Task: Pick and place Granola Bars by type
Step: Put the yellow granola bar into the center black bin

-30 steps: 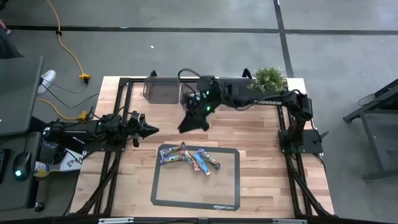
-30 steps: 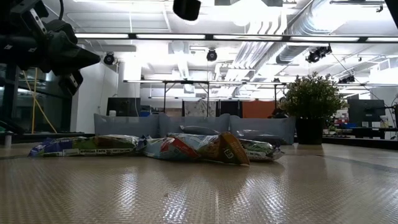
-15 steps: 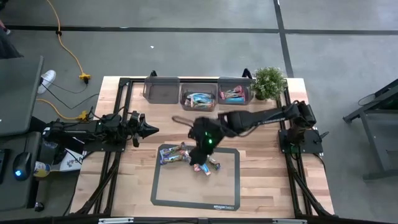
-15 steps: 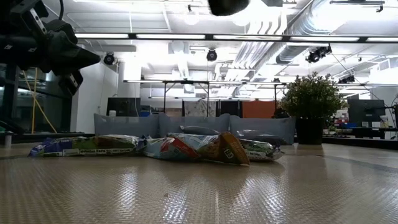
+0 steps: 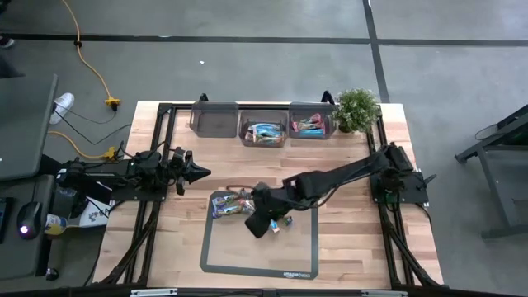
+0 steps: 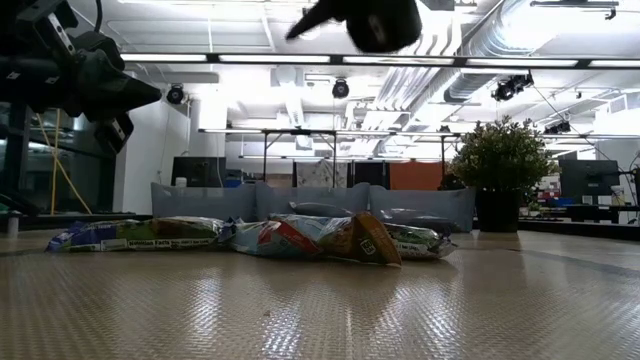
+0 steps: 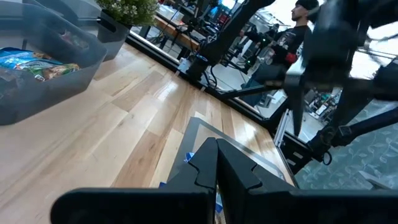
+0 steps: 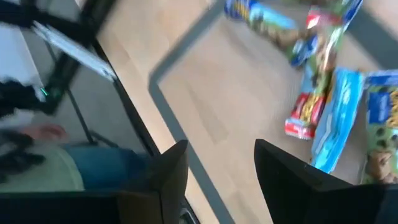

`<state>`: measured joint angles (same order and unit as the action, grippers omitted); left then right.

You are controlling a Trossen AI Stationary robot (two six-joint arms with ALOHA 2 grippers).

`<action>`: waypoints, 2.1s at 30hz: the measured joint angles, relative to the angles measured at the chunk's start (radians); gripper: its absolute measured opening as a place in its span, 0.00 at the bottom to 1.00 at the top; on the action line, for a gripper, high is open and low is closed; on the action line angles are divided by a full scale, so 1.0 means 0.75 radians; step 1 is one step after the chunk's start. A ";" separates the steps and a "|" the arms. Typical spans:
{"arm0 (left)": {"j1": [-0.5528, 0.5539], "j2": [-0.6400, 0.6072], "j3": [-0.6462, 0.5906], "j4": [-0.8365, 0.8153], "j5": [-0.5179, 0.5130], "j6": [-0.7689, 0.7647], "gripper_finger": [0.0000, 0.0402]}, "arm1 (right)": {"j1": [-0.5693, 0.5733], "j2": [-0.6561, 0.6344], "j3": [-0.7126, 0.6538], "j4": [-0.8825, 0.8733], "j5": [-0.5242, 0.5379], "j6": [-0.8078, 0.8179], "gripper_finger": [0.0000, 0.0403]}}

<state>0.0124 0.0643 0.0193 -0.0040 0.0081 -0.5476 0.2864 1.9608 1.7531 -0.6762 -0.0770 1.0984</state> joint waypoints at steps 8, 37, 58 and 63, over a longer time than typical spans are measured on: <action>0.000 0.000 0.000 -0.001 0.000 0.000 0.00 | 0.001 0.171 -0.001 -0.021 -0.075 0.002 0.42; 0.000 0.000 0.000 0.001 0.000 0.000 0.00 | 0.000 0.226 -0.001 -0.238 0.042 -0.056 0.52; 0.001 0.000 0.000 0.001 0.000 0.000 0.00 | 0.000 0.358 -0.001 -0.303 -0.012 -0.009 0.56; 0.001 0.000 0.000 0.001 0.000 0.000 0.00 | 0.003 0.374 -0.001 -0.292 -0.011 -0.009 0.56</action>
<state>0.0128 0.0640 0.0193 -0.0036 0.0082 -0.5479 0.2886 2.2414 1.7527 -0.8953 -0.0854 1.0920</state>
